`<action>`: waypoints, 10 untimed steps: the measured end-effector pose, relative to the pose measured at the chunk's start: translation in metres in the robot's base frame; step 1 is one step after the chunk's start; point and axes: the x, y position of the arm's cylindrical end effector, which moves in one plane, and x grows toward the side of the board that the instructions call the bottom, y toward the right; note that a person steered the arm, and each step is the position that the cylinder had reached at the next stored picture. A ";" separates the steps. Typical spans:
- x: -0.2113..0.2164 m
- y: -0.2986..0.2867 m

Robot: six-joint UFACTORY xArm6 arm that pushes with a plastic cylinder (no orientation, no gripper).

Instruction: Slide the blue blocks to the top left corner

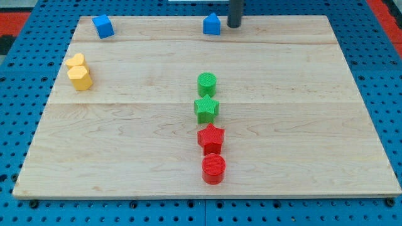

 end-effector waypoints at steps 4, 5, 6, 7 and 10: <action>0.047 -0.132; 0.066 -0.194; 0.066 -0.209; 0.066 -0.209; 0.135 -0.151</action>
